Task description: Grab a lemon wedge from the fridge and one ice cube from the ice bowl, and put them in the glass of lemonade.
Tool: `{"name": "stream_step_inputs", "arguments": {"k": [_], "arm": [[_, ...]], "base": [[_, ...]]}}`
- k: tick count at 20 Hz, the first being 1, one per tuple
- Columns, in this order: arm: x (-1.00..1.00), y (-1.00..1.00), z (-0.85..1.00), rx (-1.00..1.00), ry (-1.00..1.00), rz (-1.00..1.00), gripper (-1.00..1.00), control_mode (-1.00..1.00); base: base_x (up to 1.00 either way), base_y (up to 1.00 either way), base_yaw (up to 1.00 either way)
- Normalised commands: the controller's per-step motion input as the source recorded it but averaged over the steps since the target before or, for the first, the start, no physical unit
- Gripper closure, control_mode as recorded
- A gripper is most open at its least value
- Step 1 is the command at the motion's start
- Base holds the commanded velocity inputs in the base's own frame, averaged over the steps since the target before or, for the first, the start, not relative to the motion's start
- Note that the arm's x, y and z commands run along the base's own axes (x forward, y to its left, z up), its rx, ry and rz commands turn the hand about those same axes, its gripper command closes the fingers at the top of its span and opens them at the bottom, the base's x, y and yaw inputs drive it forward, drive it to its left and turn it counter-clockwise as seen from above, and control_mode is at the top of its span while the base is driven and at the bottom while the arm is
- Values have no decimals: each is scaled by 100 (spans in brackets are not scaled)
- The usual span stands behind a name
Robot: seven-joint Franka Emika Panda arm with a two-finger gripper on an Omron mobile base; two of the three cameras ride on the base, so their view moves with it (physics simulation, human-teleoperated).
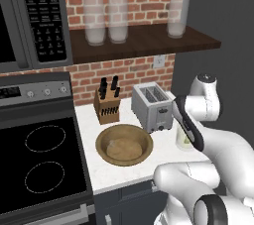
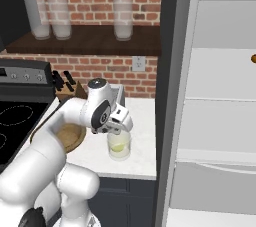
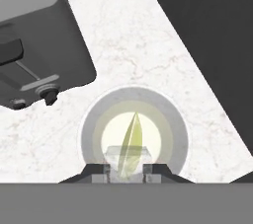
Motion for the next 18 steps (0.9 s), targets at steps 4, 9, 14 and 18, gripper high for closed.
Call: {"name": "stream_step_inputs", "arguments": {"k": [4, 9, 14, 18], "arm": [[5, -2, 0, 0, 21, 0, 100, -100], [7, -4, -3, 0, 15, 0, 100, -100], [6, 0, 4, 0, 0, 0, 100, -100], [19, 0, 0, 0, 0, 0, 100, -100]], "base": [[0, 0, 0], [0, 0, 0], [0, 0, 0], [0, 0, 0]]}}
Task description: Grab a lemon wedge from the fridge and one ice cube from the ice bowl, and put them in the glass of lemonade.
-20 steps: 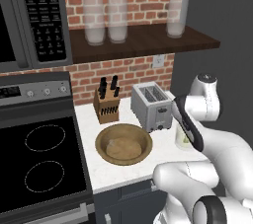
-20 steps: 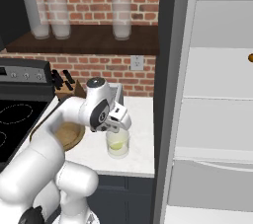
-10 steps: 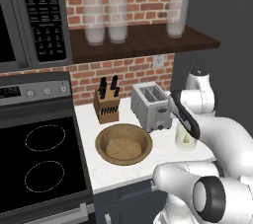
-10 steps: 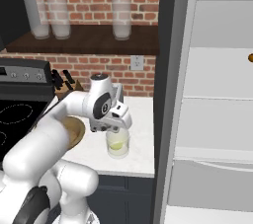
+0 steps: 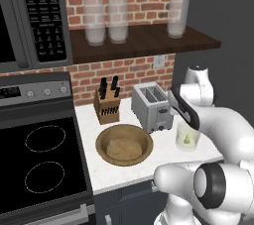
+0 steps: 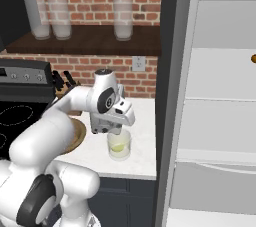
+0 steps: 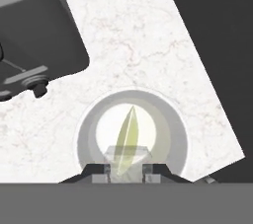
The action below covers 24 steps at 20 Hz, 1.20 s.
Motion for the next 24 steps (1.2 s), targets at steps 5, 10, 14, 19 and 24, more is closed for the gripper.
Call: {"name": "stream_step_inputs", "arguments": {"k": [5, 10, 14, 19, 24], "arm": [[15, 0, -18, 0, 0, 0, 100, -100], [0, 0, -21, 0, 2, 0, 100, -100], [0, 0, -5, 0, 3, 0, 100, -100], [0, 0, 0, 0, 2, 0, -100, -100], [0, 0, 0, 0, 1, 0, -100, -100]], "base": [[0, 0, 0], [0, 0, 0], [0, 0, 0], [0, 0, 0], [0, 0, 0]]}}
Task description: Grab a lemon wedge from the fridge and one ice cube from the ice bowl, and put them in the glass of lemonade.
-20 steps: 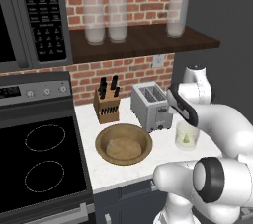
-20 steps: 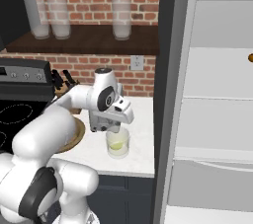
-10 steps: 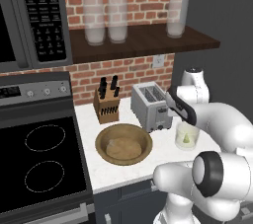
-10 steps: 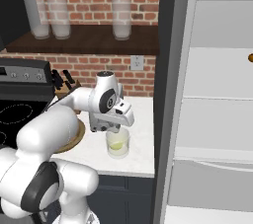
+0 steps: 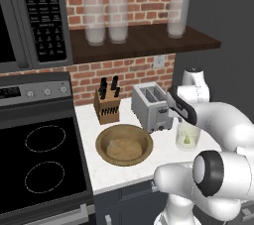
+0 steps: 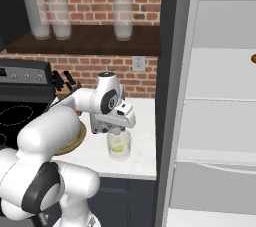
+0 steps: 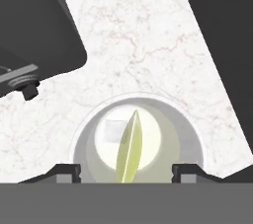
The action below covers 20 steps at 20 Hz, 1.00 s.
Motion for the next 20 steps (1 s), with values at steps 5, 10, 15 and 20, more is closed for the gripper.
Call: {"name": "stream_step_inputs", "arguments": {"k": [5, 10, 15, 20], "arm": [[0, 0, -1, 0, 8, 0, -100, -100], [-1, 0, 3, 0, 0, 0, -100, -100], [0, 0, 26, 1, -2, 0, -100, -100], [0, 0, 33, 2, -10, 0, -100, -100]], "base": [[0, 0, 0], [0, 0, 0], [0, 0, 0], [0, 0, 0]]}}
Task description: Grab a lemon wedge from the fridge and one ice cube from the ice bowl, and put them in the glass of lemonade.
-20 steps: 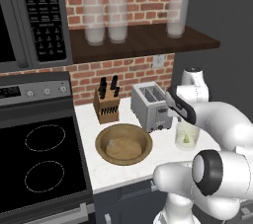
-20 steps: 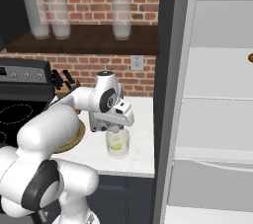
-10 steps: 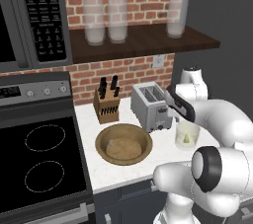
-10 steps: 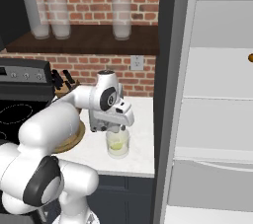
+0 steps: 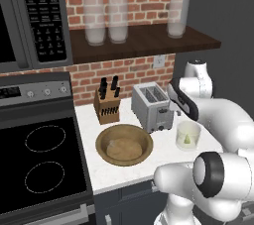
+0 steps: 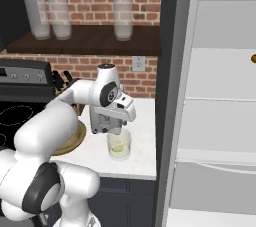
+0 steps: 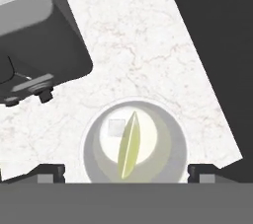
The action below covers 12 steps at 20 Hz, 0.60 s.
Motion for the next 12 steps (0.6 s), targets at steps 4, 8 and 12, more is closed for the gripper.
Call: {"name": "stream_step_inputs", "arguments": {"k": [4, 8, 12], "arm": [[0, 0, 26, 4, -13, 0, -100, -100], [-3, -8, 16, 4, -9, 0, -100, -100], [-12, -18, 2, 5, -1, 0, -100, -100]], "base": [[0, 0, 0], [0, 0, 0], [0, 0, 0]]}}
